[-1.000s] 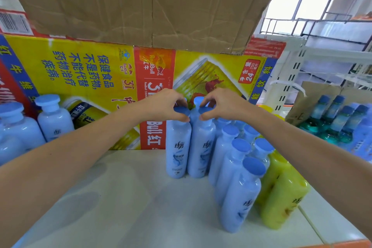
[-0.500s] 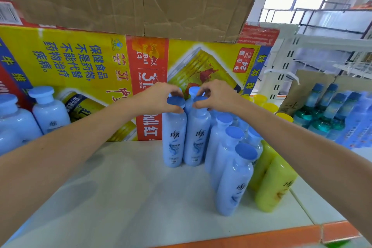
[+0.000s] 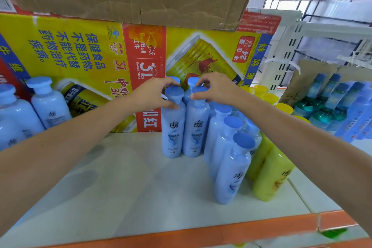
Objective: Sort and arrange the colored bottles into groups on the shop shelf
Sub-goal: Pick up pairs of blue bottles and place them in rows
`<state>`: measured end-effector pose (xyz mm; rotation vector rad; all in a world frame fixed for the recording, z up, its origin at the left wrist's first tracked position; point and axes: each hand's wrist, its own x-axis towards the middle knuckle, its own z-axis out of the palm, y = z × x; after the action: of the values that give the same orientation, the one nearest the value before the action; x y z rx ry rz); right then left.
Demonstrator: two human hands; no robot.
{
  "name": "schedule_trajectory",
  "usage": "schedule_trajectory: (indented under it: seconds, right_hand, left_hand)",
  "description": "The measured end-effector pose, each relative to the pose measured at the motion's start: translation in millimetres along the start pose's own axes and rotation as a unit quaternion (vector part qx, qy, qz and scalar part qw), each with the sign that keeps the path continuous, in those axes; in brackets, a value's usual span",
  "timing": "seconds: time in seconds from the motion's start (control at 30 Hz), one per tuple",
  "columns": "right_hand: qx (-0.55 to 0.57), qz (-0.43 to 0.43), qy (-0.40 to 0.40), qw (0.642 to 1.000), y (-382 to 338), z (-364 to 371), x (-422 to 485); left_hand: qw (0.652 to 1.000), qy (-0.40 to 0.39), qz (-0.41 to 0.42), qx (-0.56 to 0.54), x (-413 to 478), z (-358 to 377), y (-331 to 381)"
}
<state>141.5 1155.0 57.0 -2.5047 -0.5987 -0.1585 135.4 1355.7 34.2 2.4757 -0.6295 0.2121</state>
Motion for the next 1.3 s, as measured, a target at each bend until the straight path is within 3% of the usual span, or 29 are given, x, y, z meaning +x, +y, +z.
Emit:
schedule_trajectory:
  seconds: [0.23,0.63,0.77,0.87,0.97,1.1,1.3]
  right_hand:
    - [-0.069,-0.032,-0.05,0.996,4.9,-4.0,-5.6]
    - [-0.08,-0.031,-0.035,0.996,10.5,4.7,-3.5]
    - [-0.077,-0.028,-0.032,0.996,13.0,2.0,-3.8]
    - [-0.078,-0.032,-0.036,0.996,12.1,3.1,-3.7]
    - [-0.087,-0.036,-0.036,0.995,10.2,5.3,-3.2]
    - [-0.09,-0.04,-0.043,0.994,10.1,4.2,-2.5]
    - [-0.088,-0.043,-0.05,0.994,10.9,4.8,-1.8]
  left_hand:
    - [0.997,0.002,-0.029,-0.073,-11.2,14.2,-13.4]
    - [0.992,0.022,-0.042,-0.115,-12.4,21.5,-7.4]
    - [0.979,0.125,-0.047,-0.155,-12.7,21.6,-9.9]
    - [0.987,0.129,-0.02,-0.097,-13.6,29.9,-13.3]
    - [0.972,0.15,-0.05,-0.173,-13.2,28.5,-8.9]
    - [0.97,0.098,-0.048,-0.217,-16.4,22.2,-5.0]
    - [0.991,0.104,-0.032,-0.078,-9.3,21.1,-4.2]
